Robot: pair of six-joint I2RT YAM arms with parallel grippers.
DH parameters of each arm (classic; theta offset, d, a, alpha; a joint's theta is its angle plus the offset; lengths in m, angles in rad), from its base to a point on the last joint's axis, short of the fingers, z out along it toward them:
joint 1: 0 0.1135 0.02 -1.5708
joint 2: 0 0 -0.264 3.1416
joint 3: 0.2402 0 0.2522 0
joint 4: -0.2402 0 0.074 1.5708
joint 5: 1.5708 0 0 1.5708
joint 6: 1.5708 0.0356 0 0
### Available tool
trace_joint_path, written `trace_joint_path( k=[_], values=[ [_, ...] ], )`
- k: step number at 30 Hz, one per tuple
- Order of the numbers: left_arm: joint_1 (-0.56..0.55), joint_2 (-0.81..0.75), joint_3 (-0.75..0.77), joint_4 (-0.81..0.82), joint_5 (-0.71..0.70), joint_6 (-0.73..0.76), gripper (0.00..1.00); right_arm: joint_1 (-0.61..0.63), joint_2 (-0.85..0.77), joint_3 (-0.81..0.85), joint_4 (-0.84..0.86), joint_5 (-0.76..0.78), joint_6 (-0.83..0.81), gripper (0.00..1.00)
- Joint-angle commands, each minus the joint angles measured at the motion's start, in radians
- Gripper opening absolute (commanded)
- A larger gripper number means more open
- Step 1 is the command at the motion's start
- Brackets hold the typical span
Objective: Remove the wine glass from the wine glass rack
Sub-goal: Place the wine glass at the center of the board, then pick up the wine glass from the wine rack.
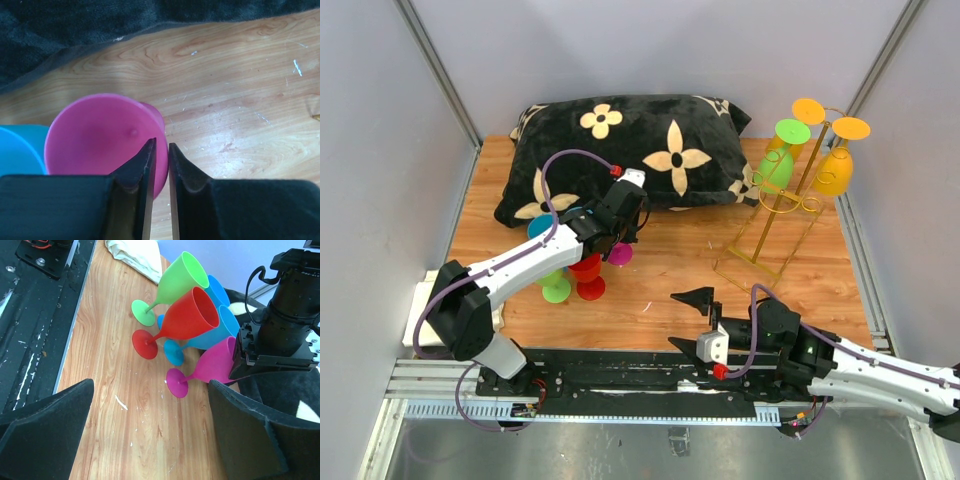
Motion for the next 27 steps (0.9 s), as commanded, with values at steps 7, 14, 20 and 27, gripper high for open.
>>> trace_joint_path(
  k=[7, 14, 20, 27],
  values=[
    [0.002, -0.082, -0.004, 0.011, 0.003, -0.01, 0.39, -0.007, -0.029, 0.037, -0.017, -0.002, 0.015, 0.97],
    [0.002, -0.183, -0.007, 0.03, 0.096, -0.021, 0.51, -0.007, -0.024, 0.036, -0.021, 0.007, 0.021, 0.97],
    [0.002, -0.337, -0.079, 0.077, 0.133, -0.05, 0.61, -0.008, -0.015, 0.039, 0.039, 0.069, 0.131, 0.99],
    [0.013, -0.558, -0.172, 0.106, 0.154, -0.088, 0.84, -0.008, 0.017, 0.101, 0.064, 0.137, 0.243, 0.98]
  ],
)
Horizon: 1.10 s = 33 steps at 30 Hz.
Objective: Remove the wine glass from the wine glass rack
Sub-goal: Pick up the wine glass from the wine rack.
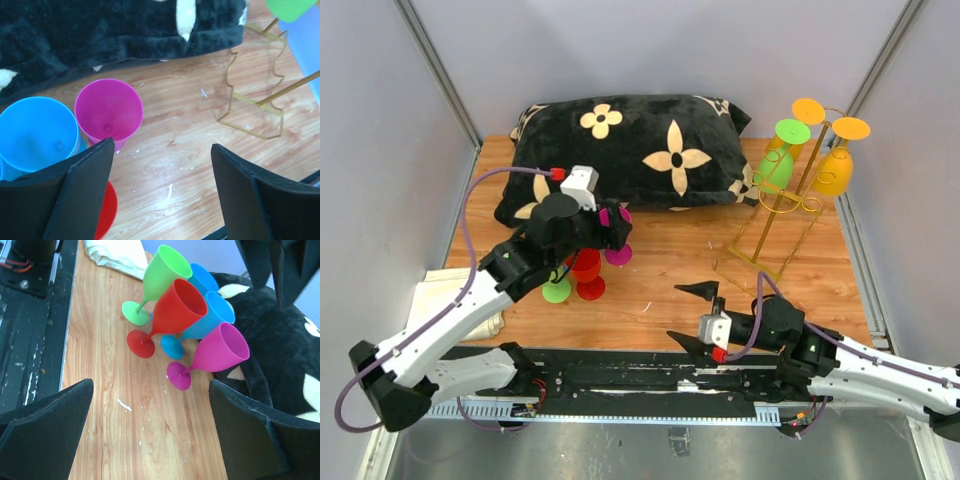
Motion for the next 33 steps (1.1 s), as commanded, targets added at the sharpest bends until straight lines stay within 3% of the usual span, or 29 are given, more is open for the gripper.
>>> trace_joint_path(
  k=[1, 4, 6, 8, 12, 17, 23, 27, 33],
  values=[
    [0.012, -0.129, -0.028, 0.053, 0.023, -0.033, 0.87, -0.007, 0.017, 0.085, 0.077, 0.079, 0.127, 0.99],
    [0.014, -0.193, -0.037, 0.04, 0.003, -0.037, 0.93, -0.007, 0.054, 0.163, 0.087, 0.294, 0.351, 0.98],
    [0.014, -0.227, -0.048, 0.027, -0.018, -0.037, 0.96, -0.008, 0.106, 0.293, -0.026, 0.504, 0.468, 0.98],
    [0.014, -0.252, -0.057, 0.008, -0.04, -0.037, 0.98, -0.008, 0.178, 0.438, -0.179, 0.608, 0.484, 0.98],
    [0.014, -0.285, -0.065, -0.022, -0.064, -0.035, 1.0, -0.01, 0.317, 0.706, -0.366, 0.583, 0.38, 0.98],
    [0.014, -0.296, -0.067, -0.054, -0.087, -0.027, 1.0, -0.021, 0.404, 0.865, -0.377, 0.62, 0.198, 0.98],
    [0.014, -0.279, -0.061, -0.101, -0.134, -0.029, 1.0, -0.112, 0.566, 0.946, -0.263, 0.887, 0.003, 0.98],
    [0.014, -0.288, -0.06, -0.11, -0.124, -0.036, 1.0, -0.3, 0.626, 1.045, -0.368, 0.835, 0.1, 0.98],
    [0.014, -0.311, -0.071, -0.104, -0.131, -0.033, 1.0, -0.538, 0.593, 1.069, -0.425, 0.755, 0.264, 0.98]
  ],
)
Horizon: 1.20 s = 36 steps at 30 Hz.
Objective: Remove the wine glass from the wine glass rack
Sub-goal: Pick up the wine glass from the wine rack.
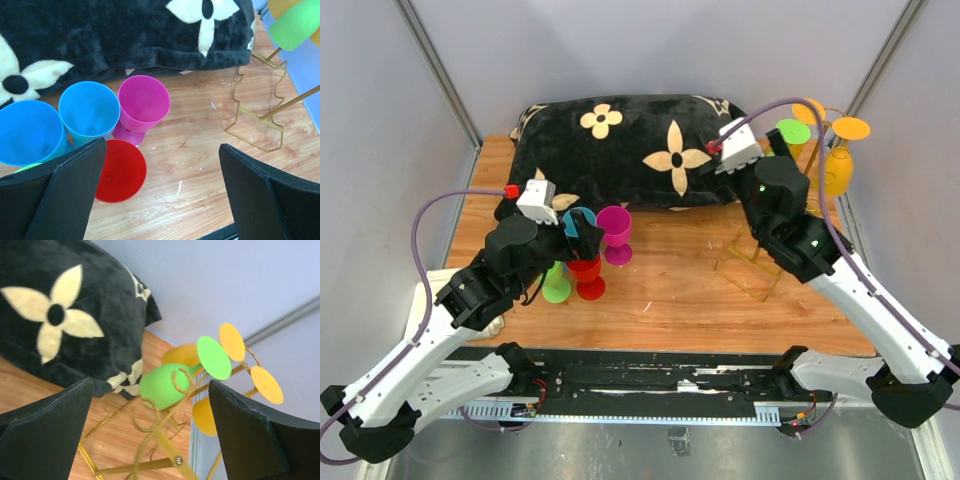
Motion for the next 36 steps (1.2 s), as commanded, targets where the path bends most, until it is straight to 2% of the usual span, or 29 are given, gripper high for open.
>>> trace_joint_path(
  k=[1, 9, 19, 25, 31, 36],
  values=[
    [0.008, -0.021, -0.005, 0.008, -0.028, -0.001, 1.0, -0.16, -0.066, 0.072, -0.058, -0.059, 0.155, 0.98],
    [0.008, -0.011, -0.002, 0.005, 0.001, 0.003, 1.0, -0.504, -0.092, 0.086, -0.15, -0.353, 0.359, 0.98],
    [0.008, -0.037, 0.021, -0.032, -0.015, 0.031, 1.0, -0.926, -0.065, 0.088, -0.166, -0.597, 0.588, 0.98],
    [0.008, -0.03, 0.022, -0.024, -0.005, 0.034, 1.0, -1.085, -0.033, 0.048, -0.107, -0.693, 0.736, 1.0],
    [0.008, -0.024, 0.022, -0.026, 0.005, 0.045, 1.0, -1.17, 0.023, 0.04, -0.041, -0.75, 0.888, 0.93],
    [0.008, -0.03, 0.031, -0.037, 0.0, 0.051, 1.0, -1.194, 0.078, 0.061, 0.009, -0.749, 0.959, 0.87]
  ],
)
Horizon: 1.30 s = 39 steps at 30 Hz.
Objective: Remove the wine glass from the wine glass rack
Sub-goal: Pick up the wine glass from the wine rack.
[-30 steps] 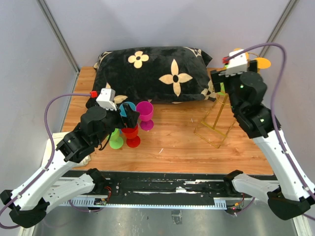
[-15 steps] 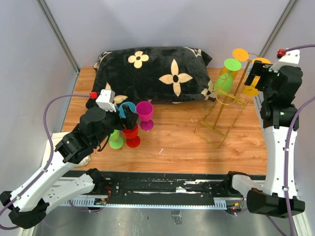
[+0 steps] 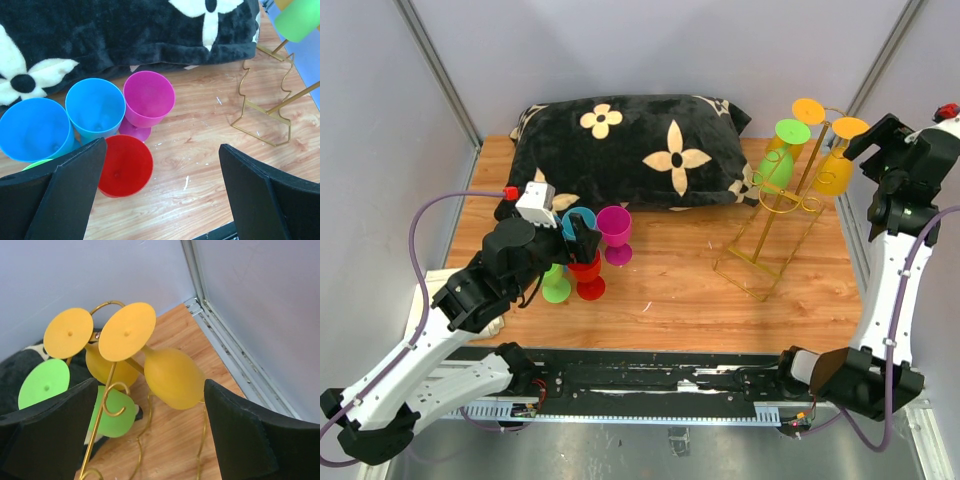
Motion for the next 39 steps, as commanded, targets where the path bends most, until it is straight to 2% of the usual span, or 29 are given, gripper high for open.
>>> trace_joint_path(
  k=[1, 8, 17, 21, 23, 28, 32, 34, 39],
  values=[
    [0.008, -0.007, 0.033, -0.009, 0.0, 0.019, 1.0, -0.027, 0.043, 0.023, 0.08, -0.031, 0.123, 0.85],
    [0.008, -0.017, 0.03, -0.014, 0.005, 0.021, 1.0, -0.031, 0.126, 0.061, 0.115, -0.041, 0.166, 0.69],
    [0.008, -0.023, -0.003, 0.009, 0.02, 0.012, 1.0, -0.032, 0.202, 0.139, 0.118, -0.034, 0.171, 0.66],
    [0.008, -0.019, -0.001, 0.009, 0.016, 0.016, 1.0, -0.032, 0.195, 0.111, 0.12, 0.009, 0.196, 0.63],
    [0.008, -0.019, -0.003, 0.01, 0.019, 0.015, 1.0, -0.032, 0.185, 0.079, 0.169, 0.027, 0.202, 0.58],
    [0.009, -0.017, -0.008, 0.02, 0.023, 0.011, 1.0, -0.033, 0.247, 0.144, 0.127, -0.017, 0.194, 0.57],
    [0.008, -0.017, -0.006, 0.014, 0.026, 0.009, 1.0, -0.032, 0.259, 0.129, 0.155, -0.024, 0.214, 0.45],
    [0.008, -0.021, -0.005, 0.014, 0.023, 0.008, 1.0, -0.032, 0.269, 0.138, 0.151, -0.043, 0.222, 0.44],
    [0.008, -0.019, -0.007, 0.011, 0.018, 0.008, 1.0, -0.032, 0.263, 0.115, 0.186, -0.057, 0.232, 0.31]
  ],
)
